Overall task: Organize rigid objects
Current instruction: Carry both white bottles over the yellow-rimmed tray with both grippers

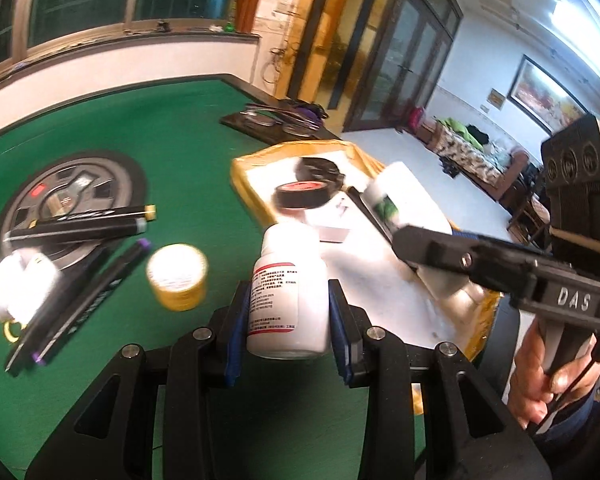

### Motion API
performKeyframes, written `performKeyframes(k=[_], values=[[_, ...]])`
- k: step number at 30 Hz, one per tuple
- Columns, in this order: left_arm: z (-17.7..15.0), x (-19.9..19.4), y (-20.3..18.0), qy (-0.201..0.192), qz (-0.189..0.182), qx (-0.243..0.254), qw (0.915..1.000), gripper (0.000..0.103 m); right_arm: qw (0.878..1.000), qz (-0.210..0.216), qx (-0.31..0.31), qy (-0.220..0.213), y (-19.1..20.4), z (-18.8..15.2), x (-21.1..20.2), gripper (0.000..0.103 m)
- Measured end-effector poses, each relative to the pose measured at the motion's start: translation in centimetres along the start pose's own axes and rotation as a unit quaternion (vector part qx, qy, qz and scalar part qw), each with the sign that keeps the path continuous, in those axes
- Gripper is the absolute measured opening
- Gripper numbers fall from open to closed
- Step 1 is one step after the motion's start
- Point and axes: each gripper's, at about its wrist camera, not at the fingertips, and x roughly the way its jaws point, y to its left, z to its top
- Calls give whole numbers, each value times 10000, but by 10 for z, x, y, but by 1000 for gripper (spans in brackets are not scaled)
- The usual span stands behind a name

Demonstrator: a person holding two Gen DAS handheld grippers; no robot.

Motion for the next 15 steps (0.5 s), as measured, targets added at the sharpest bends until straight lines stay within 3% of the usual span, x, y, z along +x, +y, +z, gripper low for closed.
performKeyframes(k=[15], values=[[24,59,-87,522,-363,371,9973,33,9959,-842,200,-247,-83,44,-38,30]])
